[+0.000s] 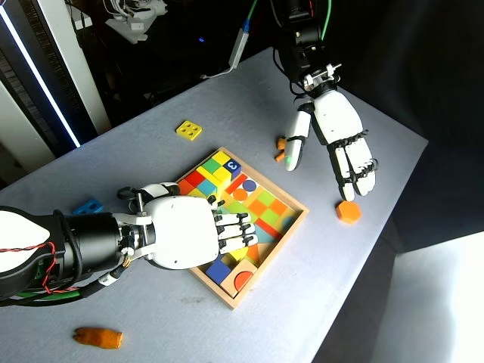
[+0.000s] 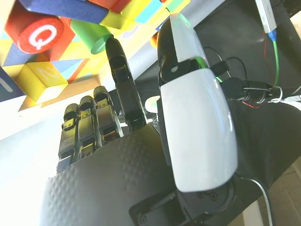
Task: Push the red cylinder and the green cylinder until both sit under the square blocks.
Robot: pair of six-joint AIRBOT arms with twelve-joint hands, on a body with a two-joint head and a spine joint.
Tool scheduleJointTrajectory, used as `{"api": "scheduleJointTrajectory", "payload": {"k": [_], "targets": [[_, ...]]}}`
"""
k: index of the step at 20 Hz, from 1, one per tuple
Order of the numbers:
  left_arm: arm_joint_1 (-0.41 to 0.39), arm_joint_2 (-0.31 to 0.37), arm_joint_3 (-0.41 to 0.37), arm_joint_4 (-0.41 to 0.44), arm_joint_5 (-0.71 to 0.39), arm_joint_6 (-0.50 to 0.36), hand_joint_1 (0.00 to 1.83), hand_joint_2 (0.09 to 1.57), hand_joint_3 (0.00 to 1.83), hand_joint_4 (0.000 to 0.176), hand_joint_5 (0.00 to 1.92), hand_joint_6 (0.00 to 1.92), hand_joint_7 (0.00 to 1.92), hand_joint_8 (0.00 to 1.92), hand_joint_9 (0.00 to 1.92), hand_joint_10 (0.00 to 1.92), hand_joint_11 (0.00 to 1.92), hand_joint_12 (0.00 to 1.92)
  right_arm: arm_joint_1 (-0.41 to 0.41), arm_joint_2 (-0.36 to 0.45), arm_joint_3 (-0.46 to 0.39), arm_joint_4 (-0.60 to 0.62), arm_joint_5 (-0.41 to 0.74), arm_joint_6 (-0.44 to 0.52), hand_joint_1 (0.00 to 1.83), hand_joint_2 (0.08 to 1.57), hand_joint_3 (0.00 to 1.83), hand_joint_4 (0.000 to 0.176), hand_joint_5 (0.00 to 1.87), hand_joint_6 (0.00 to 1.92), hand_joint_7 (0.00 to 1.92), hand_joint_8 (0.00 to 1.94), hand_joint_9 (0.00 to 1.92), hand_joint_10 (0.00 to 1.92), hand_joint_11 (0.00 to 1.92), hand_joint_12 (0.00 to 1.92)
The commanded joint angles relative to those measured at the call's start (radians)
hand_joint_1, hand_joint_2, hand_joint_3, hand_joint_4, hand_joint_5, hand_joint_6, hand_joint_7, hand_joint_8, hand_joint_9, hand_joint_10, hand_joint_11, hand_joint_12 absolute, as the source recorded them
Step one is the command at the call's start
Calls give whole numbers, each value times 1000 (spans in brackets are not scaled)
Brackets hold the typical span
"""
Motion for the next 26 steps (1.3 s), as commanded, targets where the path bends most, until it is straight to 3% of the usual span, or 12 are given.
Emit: {"api": "scheduleJointTrajectory", "payload": {"k": [1,5,8,11,13,16,18,20,21,23,26], "targets": [[-7,3,0,-10,-114,1,0,1131,3,105,45,2,1,0,1,0,0,209,-7,8,1,34,14,6,382,1053,2,159,706,2,39,0,0,0,20,33],[-2,5,-1,-10,-114,1,0,1126,2,94,50,1,6,1,6,2,0,207,-14,18,-6,34,23,15,375,1063,0,133,724,2,65,2,0,0,5,125],[0,5,-1,-10,-114,1,0,1120,0,103,53,1,12,1,14,2,0,248,-18,27,-11,34,25,18,417,1067,0,119,732,2,66,0,0,0,0,154],[6,5,-1,-16,-114,1,0,1127,0,111,48,0,4,0,9,4,0,248,-21,38,-15,34,25,23,406,1071,1,125,730,0,61,1,0,0,0,176],[9,6,-1,-18,-114,1,0,1127,0,101,48,1,6,1,5,3,0,240,-23,41,-16,34,27,24,380,1067,0,143,715,0,40,0,0,0,0,151],[12,7,-2,-19,-115,1,0,1118,0,113,53,0,9,0,19,4,0,299,-25,45,-18,34,31,27,380,1068,0,138,714,0,38,0,0,0,0,89],[15,10,-3,-23,-117,1,0,1118,1,98,50,2,5,2,11,6,0,278,-27,46,-18,34,32,30,375,1071,1,139,714,0,41,0,0,0,0,107],[17,10,-3,-25,-118,1,0,1128,5,98,48,1,10,4,14,6,0,275,-29,49,-20,34,34,32,359,1071,1,144,700,2,28,2,0,0,0,43],[18,10,-3,-25,-118,1,0,1123,2,97,47,0,10,4,17,7,0,276,-30,52,-22,34,35,33,363,1070,0,143,702,3,28,3,0,0,0,36],[18,10,-4,-26,-118,1,0,1133,3,79,53,1,13,2,11,3,0,246,-31,57,-26,34,35,36,380,1065,0,134,718,8,44,8,0,0,17,47],[19,10,-4,-27,-118,1,0,1126,0,82,43,0,4,1,8,1,0,245,-33,64,-29,34,35,39,370,1055,2,144,723,1,53,1,0,0,3,120]]}}
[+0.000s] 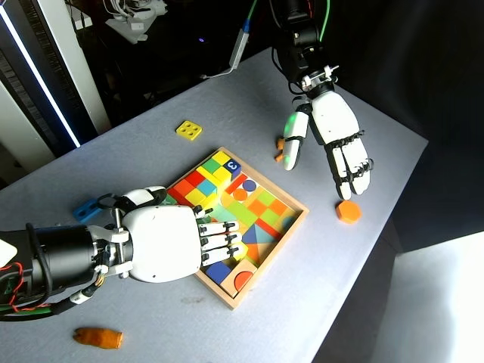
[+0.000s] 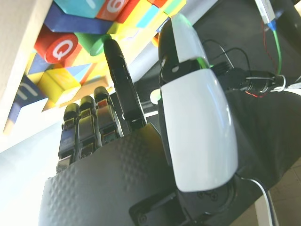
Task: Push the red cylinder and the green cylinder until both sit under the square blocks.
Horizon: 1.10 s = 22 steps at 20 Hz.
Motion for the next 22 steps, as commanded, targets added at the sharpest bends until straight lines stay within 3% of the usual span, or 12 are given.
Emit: {"api": "scheduleJointTrajectory", "payload": {"k": [1,2,5,7,10,13,14,15,19,21,22], "targets": [[-4,7,3,-12,-115,0,0,1130,1,66,42,1,4,2,7,0,0,249,-5,7,-4,16,16,-2,377,1053,1,146,725,1,54,0,0,0,0,151],[-4,7,3,-12,-115,0,0,1131,2,65,42,0,6,3,8,1,0,250,-6,9,-5,16,17,-2,362,1056,2,149,720,0,47,0,0,0,0,154],[-3,7,2,-13,-116,0,0,1136,4,88,43,1,5,2,10,1,0,253,-9,20,-10,16,18,1,341,1065,3,147,709,0,38,0,0,0,0,121],[-2,7,2,-15,-116,0,0,1151,5,84,47,1,9,2,16,2,0,280,-13,29,-15,16,16,4,351,1066,0,149,713,1,46,1,0,0,0,177],[2,7,1,-19,-118,0,0,1147,0,108,46,0,5,1,14,2,0,309,-18,37,-20,15,15,8,359,1072,2,149,711,1,52,0,0,0,0,116],[3,7,1,-20,-118,0,0,1153,2,105,47,1,6,2,11,4,0,268,-21,40,-22,15,16,10,358,1074,1,144,710,0,62,1,0,0,0,83],[3,7,1,-20,-118,0,0,1155,2,110,49,1,7,2,12,3,0,266,-22,42,-22,15,16,10,368,1071,0,140,717,3,75,5,0,0,0,79],[4,7,1,-20,-119,0,0,1143,0,125,43,2,1,0,2,0,0,200,-22,42,-23,15,15,10,367,1066,0,144,723,5,79,6,0,0,0,79],[4,7,1,-21,-119,0,0,1136,0,102,50,2,7,2,2,1,0,210,-22,43,-23,15,15,11,356,1069,0,149,719,1,73,0,0,0,0,58],[4,7,1,-21,-119,0,0,1143,3,105,50,1,5,1,0,0,0,207,-19,43,-24,15,14,11,364,1067,0,144,723,2,76,1,0,0,0,56],[4,7,1,-21,-119,0,0,1149,2,105,49,1,5,1,3,1,0,230,-15,43,-24,16,13,11,351,1071,0,151,712,0,49,0,0,0,0,56]]}}
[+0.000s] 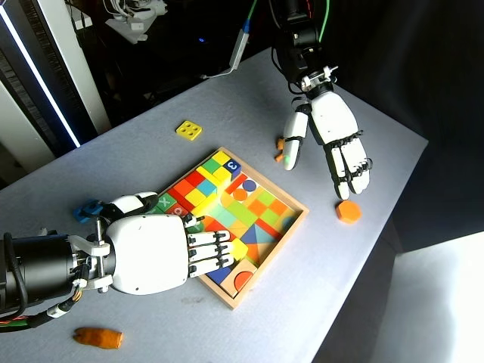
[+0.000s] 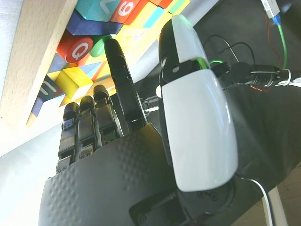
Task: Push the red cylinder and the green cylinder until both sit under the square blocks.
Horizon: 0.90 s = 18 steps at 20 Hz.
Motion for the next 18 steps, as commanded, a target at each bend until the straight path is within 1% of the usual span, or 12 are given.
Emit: {"api": "scheduleJointTrajectory", "payload": {"k": [1,5,6,7,9,12,13,14,15,16,17,18], "targets": [[-8,7,1,-12,-115,0,0,1146,0,101,49,0,8,2,4,1,0,235,5,6,-2,11,17,-1,353,1071,0,152,706,0,46,1,0,0,0,54],[-7,7,1,-13,-115,0,0,1142,0,106,50,0,7,1,10,2,0,259,38,6,-2,12,20,-8,374,1065,0,138,702,5,76,10,0,0,0,0],[-6,7,1,-14,-115,0,0,1157,6,97,53,2,8,1,9,1,0,262,45,6,-2,12,23,-9,389,1068,0,127,704,5,72,7,0,0,7,3],[-5,8,1,-15,-115,0,0,1162,8,100,53,1,7,0,11,2,0,264,51,7,-2,16,26,-13,401,1067,0,119,707,5,72,5,0,0,9,4],[0,8,1,-19,-117,0,0,1146,0,110,48,0,2,0,7,0,0,264,54,16,-2,67,36,-41,387,1070,0,124,695,0,61,0,0,0,11,6],[4,8,0,-28,-123,0,0,1143,0,98,52,1,11,2,15,3,0,278,62,43,-16,137,39,-87,417,1080,3,74,674,0,78,6,0,0,67,38],[6,9,-2,-33,-130,0,0,1143,0,90,56,2,17,3,19,4,0,282,64,52,-22,165,39,-107,415,1085,0,48,653,3,84,1,0,0,13,244],[11,11,-6,-40,-141,0,0,1141,0,83,55,1,11,1,10,2,0,261,65,63,-28,208,40,-141,413,1082,0,41,638,3,82,2,0,0,2,309],[15,16,-11,-47,-152,0,0,1141,0,78,42,4,1,0,1,0,0,207,65,71,-34,251,41,-174,394,1076,0,45,607,0,77,0,0,0,0,326],[19,21,-17,-53,-166,0,0,1138,0,89,39,4,0,0,0,0,0,196,65,79,-40,291,43,-206,397,1066,0,36,583,0,81,2,0,0,0,325],[30,34,-30,-68,-193,0,0,1132,0,94,38,2,0,0,0,0,0,177,62,96,-51,374,48,-269,394,1062,0,18,580,0,95,2,0,0,0,268],[38,44,-43,-81,-220,0,0,1131,0,106,41,1,0,0,0,0,0,95,56,111,-60,447,55,-316,385,1066,0,0,570,5,99,1,0,0,0,53]]}}
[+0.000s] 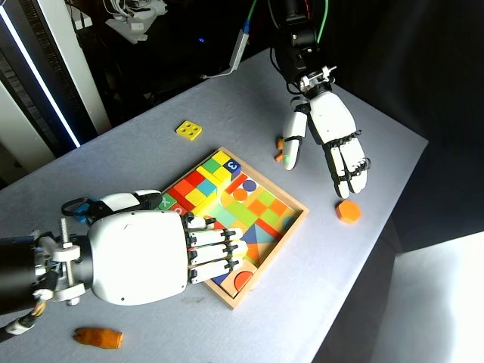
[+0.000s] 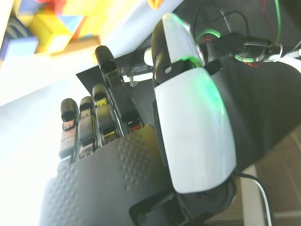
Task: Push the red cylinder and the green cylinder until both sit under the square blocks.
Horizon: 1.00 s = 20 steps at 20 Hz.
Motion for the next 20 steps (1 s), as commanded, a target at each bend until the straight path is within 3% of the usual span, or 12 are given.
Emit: {"api": "scheduleJointTrajectory", "payload": {"k": [1,3,4,6,8,10,11,12,13,15,16,20], "targets": [[3,20,-10,-22,-170,0,0,1119,0,124,48,2,0,0,0,0,0,18,-4,25,-4,151,57,-50,420,1069,0,0,550,1,71,0,0,0,0,10],[28,47,-46,-38,-241,-6,0,1085,0,129,54,4,0,0,0,0,0,0,-35,54,-17,298,86,-139,361,1088,9,0,492,1,22,0,0,0,0,0],[46,62,-66,-45,-290,-18,0,1089,0,111,53,3,0,0,0,0,0,0,-59,72,-28,391,108,-191,347,1091,10,0,486,2,20,2,0,0,0,0],[89,98,-110,-54,-396,-51,0,1102,0,153,46,0,0,0,0,0,0,0,-115,103,-47,566,169,-293,269,1107,14,6,406,1,52,11,0,0,23,11],[142,143,-161,-70,-512,-70,0,1084,0,159,47,1,0,0,0,0,0,0,-176,132,-66,750,253,-389,191,1138,0,0,342,0,119,8,49,17,0,328],[196,184,-212,-92,-628,-81,0,1091,0,155,65,7,0,0,0,0,9,4,-238,159,-88,900,342,-460,126,1234,7,20,316,0,124,2,62,12,0,494],[225,205,-238,-106,-696,-86,0,1088,0,164,59,4,0,0,0,0,54,24,-271,174,-101,970,392,-489,331,1201,0,71,291,2,145,3,60,7,0,274],[256,225,-262,-121,-757,-93,0,1113,5,157,62,5,6,2,2,1,68,31,-299,188,-114,1029,436,-512,282,1210,0,74,235,0,130,0,50,2,0,322],[289,244,-284,-134,-819,-102,48,1163,7,143,65,2,49,5,14,2,27,16,-332,204,-129,1088,491,-537,305,1170,0,106,206,1,103,0,15,2,0,151],[346,273,-319,-155,-938,-125,85,1200,15,111,50,0,70,7,59,16,76,39,-381,227,-152,1178,582,-572,268,1243,20,96,114,0,28,0,1,0,26,20],[367,286,-333,-158,-988,-136,85,1200,12,121,42,0,75,7,88,24,98,51,-406,239,-164,1220,631,-584,275,1264,14,87,80,0,23,3,1,0,4,175],[391,327,-376,-133,-1100,-140,145,1119,0,151,20,0,146,9,187,5,126,104,-453,280,-204,1298,747,-630,508,1202,0,130,81,7,131,9,103,16,0,508]]}}
